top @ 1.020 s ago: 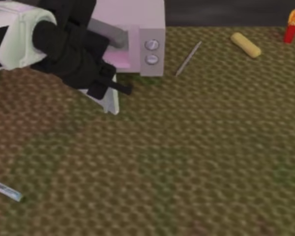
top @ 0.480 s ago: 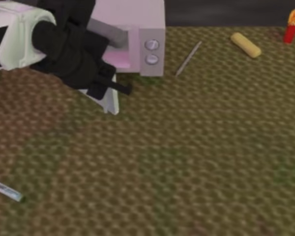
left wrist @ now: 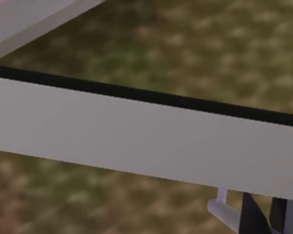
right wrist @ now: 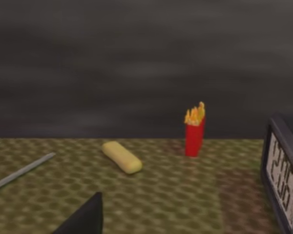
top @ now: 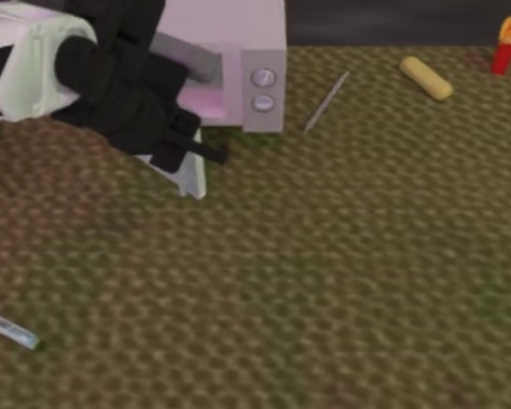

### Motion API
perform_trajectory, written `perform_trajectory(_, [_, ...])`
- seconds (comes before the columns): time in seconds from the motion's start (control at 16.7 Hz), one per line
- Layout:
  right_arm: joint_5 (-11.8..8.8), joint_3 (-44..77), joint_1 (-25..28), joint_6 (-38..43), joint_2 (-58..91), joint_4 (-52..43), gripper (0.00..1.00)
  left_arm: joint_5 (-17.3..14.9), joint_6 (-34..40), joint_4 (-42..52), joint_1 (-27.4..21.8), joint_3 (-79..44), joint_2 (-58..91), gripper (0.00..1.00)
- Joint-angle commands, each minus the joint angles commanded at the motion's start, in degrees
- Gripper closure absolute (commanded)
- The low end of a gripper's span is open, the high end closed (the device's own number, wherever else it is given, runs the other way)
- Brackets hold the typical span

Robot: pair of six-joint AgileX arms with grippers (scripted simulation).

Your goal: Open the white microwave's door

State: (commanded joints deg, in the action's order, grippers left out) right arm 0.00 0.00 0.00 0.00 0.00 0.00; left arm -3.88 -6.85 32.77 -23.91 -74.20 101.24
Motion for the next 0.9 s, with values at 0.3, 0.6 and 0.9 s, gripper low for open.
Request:
perform_trajectory(0.3, [0.0, 0.0, 0.0, 0.0, 0.0, 0.0, 0.0, -1.34, -1.7, -0.03, 0.51, 0.67, -0.62, 1.0])
perform_trajectory(0.6, [0.0, 0.0, 0.0, 0.0, 0.0, 0.0, 0.0, -4.84, -8.62, 0.89, 3.24, 3.61, -2.63, 1.0])
perform_trajectory(0.9, [0.0, 0.0, 0.0, 0.0, 0.0, 0.0, 0.0, -5.35, -9.43, 0.67, 3.57, 3.68, -3.25, 1.0])
